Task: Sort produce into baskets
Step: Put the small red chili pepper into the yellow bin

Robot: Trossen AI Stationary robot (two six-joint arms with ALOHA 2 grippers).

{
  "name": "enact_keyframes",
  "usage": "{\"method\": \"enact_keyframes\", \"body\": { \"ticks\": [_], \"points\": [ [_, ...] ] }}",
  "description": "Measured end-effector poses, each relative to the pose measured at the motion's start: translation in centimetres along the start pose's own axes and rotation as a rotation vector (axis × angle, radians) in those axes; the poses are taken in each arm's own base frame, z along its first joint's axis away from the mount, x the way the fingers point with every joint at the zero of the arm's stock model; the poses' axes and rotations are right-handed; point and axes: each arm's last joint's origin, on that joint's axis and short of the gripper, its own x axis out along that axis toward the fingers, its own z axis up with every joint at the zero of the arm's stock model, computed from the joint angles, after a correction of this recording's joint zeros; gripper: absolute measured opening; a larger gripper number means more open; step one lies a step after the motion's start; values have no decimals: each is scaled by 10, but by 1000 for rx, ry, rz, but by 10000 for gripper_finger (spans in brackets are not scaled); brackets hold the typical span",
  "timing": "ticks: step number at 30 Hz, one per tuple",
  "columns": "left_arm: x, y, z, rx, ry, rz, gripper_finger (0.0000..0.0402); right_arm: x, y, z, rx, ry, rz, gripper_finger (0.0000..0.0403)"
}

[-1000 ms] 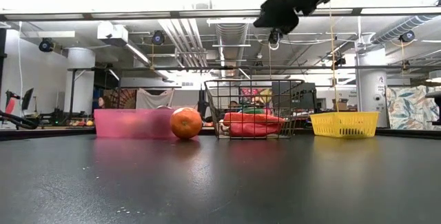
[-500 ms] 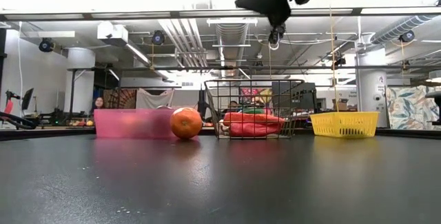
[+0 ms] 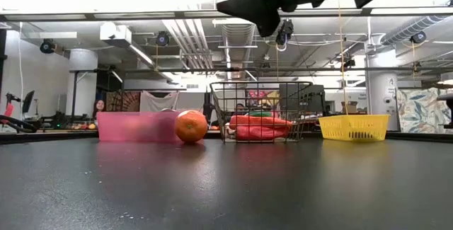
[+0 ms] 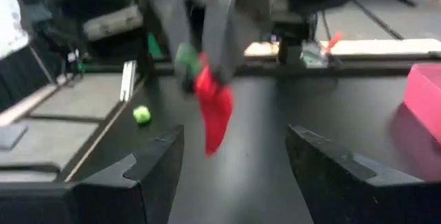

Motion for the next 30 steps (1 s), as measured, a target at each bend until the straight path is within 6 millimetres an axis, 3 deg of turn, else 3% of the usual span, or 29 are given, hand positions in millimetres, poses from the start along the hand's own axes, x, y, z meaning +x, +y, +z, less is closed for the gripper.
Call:
{"method": "enact_keyframes", "body": {
  "ticks": [8, 24, 30],
  "points": [
    [0, 1, 0, 5, 3, 2, 5, 3, 2, 0, 6, 1, 6, 207],
    [1, 2, 0, 5, -1, 7, 7, 4, 2, 5, 7, -15, -2, 23],
    [1, 2, -1, 3, 1, 7, 31, 4, 2, 4, 14, -5, -3, 18]
  ]
}}
